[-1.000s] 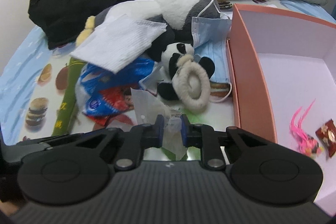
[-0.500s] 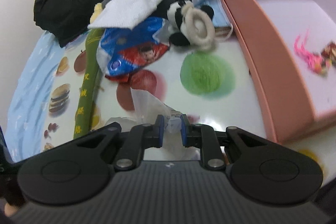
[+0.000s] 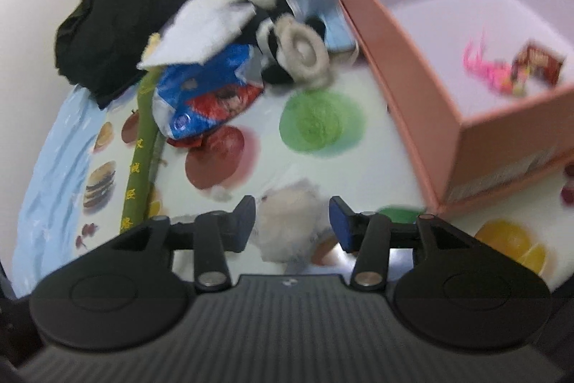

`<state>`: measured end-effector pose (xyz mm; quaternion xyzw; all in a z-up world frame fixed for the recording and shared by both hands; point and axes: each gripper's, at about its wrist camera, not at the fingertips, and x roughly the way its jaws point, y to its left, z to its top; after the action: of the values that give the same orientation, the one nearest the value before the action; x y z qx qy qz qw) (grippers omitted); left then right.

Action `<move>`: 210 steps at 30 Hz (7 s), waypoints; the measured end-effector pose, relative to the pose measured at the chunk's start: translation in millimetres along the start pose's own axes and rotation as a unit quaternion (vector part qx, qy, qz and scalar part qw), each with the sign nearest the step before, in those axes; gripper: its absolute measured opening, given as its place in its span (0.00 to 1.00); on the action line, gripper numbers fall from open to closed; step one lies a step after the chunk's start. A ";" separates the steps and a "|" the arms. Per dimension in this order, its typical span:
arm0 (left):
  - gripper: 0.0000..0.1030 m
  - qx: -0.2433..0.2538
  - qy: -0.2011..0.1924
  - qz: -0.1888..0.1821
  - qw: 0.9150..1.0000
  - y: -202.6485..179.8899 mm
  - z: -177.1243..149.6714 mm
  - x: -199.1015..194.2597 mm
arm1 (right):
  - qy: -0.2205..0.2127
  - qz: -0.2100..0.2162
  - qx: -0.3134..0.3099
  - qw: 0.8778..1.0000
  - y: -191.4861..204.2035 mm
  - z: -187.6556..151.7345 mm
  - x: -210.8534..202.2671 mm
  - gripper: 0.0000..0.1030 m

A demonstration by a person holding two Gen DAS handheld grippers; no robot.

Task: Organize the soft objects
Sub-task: 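Close the right gripper on the clear zip bag, then lift the clear zip bag with right gripper and carry it over the box, then open the right gripper to drop the zip bag into the box, then withdraw both grippers from the box, then move left gripper toward the blue plastic bag while right gripper approaches the white rope loop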

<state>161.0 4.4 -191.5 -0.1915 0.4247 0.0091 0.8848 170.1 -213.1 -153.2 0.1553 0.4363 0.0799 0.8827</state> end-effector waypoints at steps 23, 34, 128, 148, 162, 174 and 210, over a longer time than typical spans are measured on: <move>0.21 0.019 0.008 0.013 1.000 -2.1 -25.9 -6.4 | 0.081 0.015 -0.238 0.968 16.7 4.9 49.9 0.52; 0.21 0.039 0.014 0.015 0.999 -3.8 -20.6 -5.4 | 0.075 0.016 -0.189 0.979 5.5 -13.6 41.4 0.40; 0.41 0.264 -0.037 -0.129 0.955 -265.9 123.9 -28.6 | -0.126 -0.068 -0.048 0.989 -133.2 139.5 -128.9 0.34; 0.41 0.214 -0.129 -0.114 0.961 -151.0 70.9 -135.4 | -0.179 -0.006 -0.119 0.977 -43.4 59.1 -166.0 0.34; 0.41 0.162 -0.111 -0.056 0.979 -81.8 21.0 -141.1 | -0.147 0.017 -0.115 0.982 -21.9 13.2 -146.6 0.34; 0.41 0.119 -0.095 -0.031 0.988 -41.1 -3.4 -128.4 | -0.107 0.032 -0.105 0.988 -15.9 -23.4 -124.5 0.34; 0.47 0.026 -0.112 -0.015 0.993 20.8 92.6 35.1 | -0.123 0.031 -0.177 0.976 33.9 55.0 31.0 0.34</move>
<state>249.0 50.7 -172.5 -0.1723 0.3201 0.0065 0.9316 232.4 -184.0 -133.2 0.0184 0.2979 0.1633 0.9403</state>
